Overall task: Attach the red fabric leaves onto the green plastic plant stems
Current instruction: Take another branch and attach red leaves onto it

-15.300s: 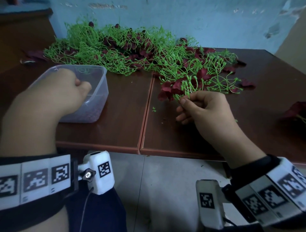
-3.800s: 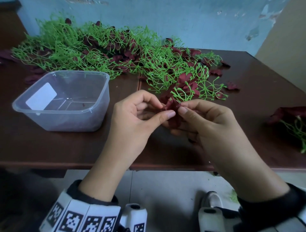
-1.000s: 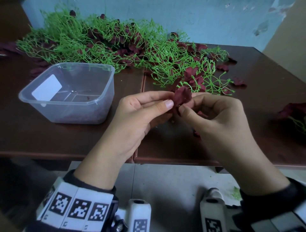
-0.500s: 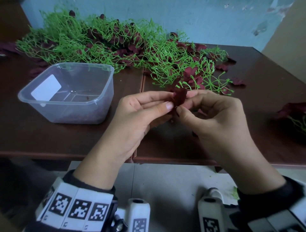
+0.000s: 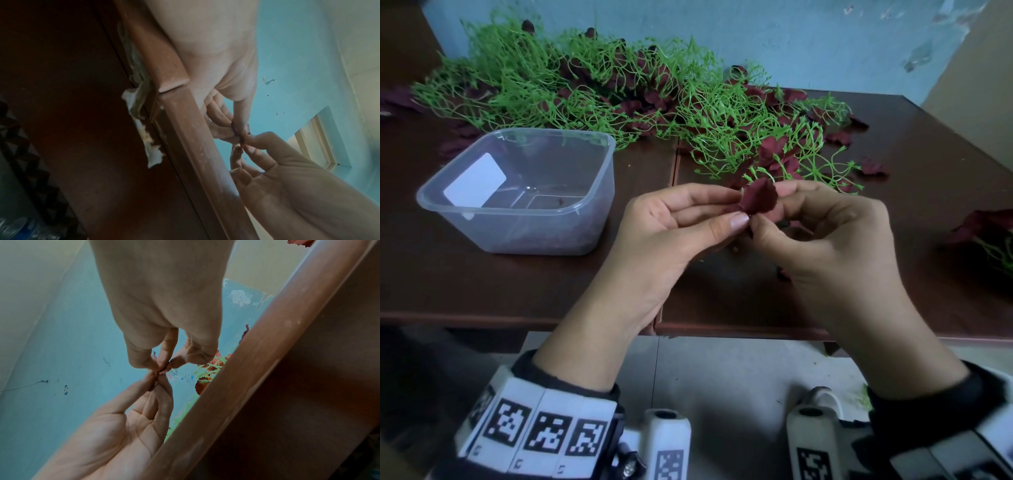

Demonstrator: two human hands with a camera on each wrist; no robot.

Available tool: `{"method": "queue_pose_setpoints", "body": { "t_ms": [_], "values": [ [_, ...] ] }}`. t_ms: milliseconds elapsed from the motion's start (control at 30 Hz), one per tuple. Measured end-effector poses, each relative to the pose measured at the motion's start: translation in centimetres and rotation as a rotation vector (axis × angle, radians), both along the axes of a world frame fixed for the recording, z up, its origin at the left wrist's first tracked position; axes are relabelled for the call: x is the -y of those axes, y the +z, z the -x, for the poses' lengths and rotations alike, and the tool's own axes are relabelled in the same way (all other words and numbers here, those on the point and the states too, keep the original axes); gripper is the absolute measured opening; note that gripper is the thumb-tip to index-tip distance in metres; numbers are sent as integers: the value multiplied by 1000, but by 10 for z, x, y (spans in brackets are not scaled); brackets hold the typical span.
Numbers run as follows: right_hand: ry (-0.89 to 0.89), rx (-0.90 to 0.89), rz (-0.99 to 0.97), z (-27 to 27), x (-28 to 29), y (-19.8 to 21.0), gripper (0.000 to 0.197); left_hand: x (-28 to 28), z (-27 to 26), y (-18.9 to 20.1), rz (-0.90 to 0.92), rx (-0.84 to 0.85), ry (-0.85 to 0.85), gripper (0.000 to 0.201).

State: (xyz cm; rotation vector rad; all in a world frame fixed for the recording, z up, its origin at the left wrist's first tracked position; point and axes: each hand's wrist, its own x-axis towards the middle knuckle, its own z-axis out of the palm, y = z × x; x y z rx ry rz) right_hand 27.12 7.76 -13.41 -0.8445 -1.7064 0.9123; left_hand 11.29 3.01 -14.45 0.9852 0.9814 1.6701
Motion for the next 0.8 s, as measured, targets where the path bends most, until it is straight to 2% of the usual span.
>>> {"method": "queue_pose_setpoints", "body": {
  "t_ms": [333,433,500,567,667,800],
  "values": [
    [29,0,32,-2,4,7,11,1,-3,1,-27,-111,91,26],
    [35,-54,83,-1,5,7,8,2,-3,1,-23,-144,130,22],
    [50,-90,119,-1,4,6,16,3,-4,1,-29,-188,156,23],
    [53,-63,115,-1,4,6,18,4,-5,0,-44,-258,179,22],
    [56,-12,103,-2,4,6,11,3,-5,-1,-50,-379,224,21],
    [41,35,80,-3,6,5,7,3,-5,-4,-61,-413,252,21]
  ]
}}
